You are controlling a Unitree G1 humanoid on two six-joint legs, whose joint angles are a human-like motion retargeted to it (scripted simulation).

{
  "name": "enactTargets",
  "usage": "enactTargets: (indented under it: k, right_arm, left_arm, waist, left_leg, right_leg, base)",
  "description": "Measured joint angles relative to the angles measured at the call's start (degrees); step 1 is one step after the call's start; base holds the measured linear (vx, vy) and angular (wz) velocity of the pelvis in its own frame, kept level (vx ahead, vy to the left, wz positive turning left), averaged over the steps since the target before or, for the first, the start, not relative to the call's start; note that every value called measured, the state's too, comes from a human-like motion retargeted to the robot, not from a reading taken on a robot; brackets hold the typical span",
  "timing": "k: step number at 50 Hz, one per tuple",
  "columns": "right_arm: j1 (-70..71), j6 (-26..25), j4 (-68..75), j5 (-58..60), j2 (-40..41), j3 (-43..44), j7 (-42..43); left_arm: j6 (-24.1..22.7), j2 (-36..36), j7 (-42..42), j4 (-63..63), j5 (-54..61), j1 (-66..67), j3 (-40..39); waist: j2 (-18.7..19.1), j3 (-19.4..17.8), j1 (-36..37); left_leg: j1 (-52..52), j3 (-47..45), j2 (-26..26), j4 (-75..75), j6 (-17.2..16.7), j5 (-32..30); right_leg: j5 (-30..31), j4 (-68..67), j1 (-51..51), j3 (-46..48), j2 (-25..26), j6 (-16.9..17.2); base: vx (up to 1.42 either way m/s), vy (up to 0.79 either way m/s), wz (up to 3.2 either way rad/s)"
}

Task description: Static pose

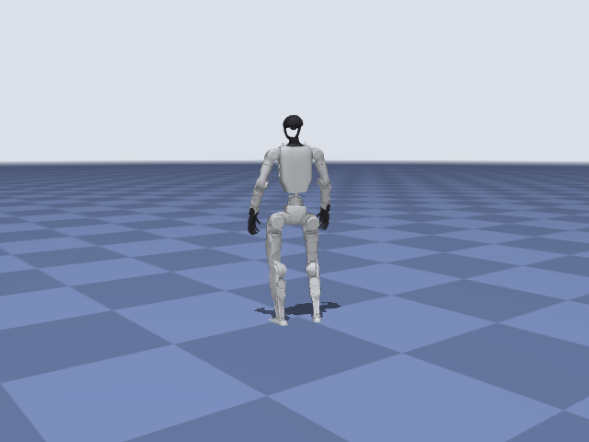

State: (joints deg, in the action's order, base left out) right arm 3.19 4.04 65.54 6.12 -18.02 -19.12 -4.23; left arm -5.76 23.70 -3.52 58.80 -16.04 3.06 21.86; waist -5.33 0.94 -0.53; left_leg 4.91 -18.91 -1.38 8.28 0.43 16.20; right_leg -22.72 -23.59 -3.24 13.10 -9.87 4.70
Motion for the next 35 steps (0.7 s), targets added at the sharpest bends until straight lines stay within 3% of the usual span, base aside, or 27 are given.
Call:
enactTargets:
  k: [35]
  right_arm:
    - [0.5,0.3,-1.2,1.6,0.0,0.2,1.4]
  left_arm:
    - [-0.1,0.4,0.4,0.8,-1.9,0.0,1.0]
  waist:
    - [0.0,0.8,-1.0]
  left_leg:
    - [-2.2,-0.6,-0.3,2.2,-0.1,0.9]
  right_leg:
    - [-0.2,-0.3,-1.5,-0.1,-0.1,0.1]
  base:
    - [0.0,0.0,0.0]
